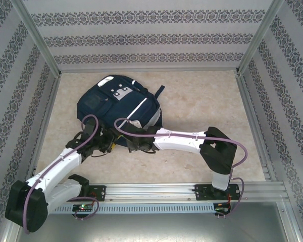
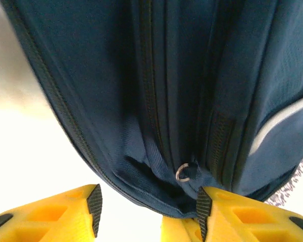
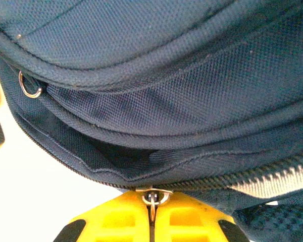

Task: Pack the student bag

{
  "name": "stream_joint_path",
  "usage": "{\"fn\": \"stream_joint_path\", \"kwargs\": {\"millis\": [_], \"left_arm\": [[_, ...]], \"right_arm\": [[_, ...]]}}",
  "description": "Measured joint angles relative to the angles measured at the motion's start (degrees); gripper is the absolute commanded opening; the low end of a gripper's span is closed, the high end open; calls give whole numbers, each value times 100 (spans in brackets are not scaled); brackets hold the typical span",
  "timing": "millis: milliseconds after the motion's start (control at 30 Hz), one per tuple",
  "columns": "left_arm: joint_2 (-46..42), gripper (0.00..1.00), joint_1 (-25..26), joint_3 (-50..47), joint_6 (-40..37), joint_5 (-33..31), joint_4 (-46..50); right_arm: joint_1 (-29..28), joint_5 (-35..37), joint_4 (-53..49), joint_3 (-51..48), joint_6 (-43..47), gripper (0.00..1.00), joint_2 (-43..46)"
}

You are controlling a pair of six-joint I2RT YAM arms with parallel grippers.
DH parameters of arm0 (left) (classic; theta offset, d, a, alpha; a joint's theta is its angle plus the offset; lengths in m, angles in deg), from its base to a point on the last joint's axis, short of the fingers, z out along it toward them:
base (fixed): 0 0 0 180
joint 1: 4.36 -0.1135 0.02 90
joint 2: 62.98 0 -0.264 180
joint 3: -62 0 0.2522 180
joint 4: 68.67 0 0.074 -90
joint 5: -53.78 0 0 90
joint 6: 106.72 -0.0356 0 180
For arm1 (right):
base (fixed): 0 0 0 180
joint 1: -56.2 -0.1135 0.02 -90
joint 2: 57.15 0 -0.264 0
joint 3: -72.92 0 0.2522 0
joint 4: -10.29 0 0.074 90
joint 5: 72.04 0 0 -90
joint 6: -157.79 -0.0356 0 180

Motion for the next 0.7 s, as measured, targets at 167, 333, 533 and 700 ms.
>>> {"fn": "stream_joint_path", "kwargs": {"millis": [167,333,533,700], "left_arm": [[505,56,472,-168,514,-267,-754],[966,52,743,-136,745,-555,-1185],[1443,0,846,103,863,-713,-1447],[1473,0,868,339,868,-859,-1043]], "right_arm": [[70,-160,13,-2,118,0,0],[151,-184,22,-35,221,0,0],[223,-214,125,-105,245,0,11],[225,-229,271,-214,245,0,81]]}}
